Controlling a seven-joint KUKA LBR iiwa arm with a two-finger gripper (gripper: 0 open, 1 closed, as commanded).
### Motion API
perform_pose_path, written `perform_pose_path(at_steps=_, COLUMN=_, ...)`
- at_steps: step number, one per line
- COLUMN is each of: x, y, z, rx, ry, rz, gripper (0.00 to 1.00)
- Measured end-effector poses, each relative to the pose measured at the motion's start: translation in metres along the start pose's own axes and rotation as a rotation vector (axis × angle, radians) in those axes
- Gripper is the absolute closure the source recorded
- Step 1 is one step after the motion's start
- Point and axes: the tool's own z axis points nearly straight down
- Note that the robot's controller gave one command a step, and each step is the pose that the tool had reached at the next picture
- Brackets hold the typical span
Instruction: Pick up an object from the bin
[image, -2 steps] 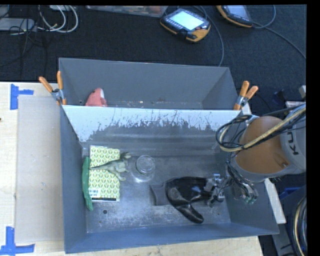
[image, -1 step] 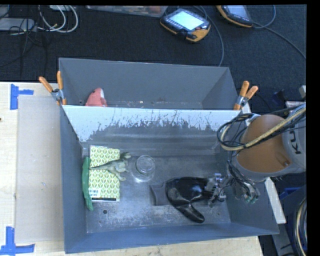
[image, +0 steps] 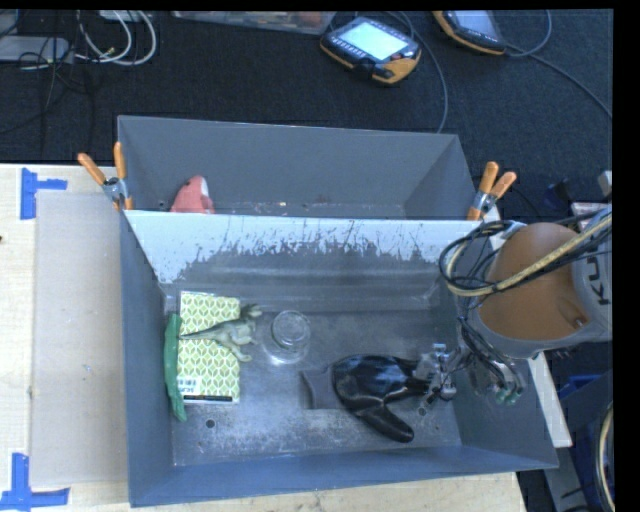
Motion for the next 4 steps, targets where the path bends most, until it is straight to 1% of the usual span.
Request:
perform_pose_path(at_steps=2, x=-0.001, y=0.0, z=-0.042, rx=0.001, ry=-0.007, rz=-0.001, gripper=1.0)
perform_pose_path(at_steps=4, x=-0.001, y=0.0, z=-0.061, rx=0.001, ry=-0.007, rz=-0.001, gripper=1.0)
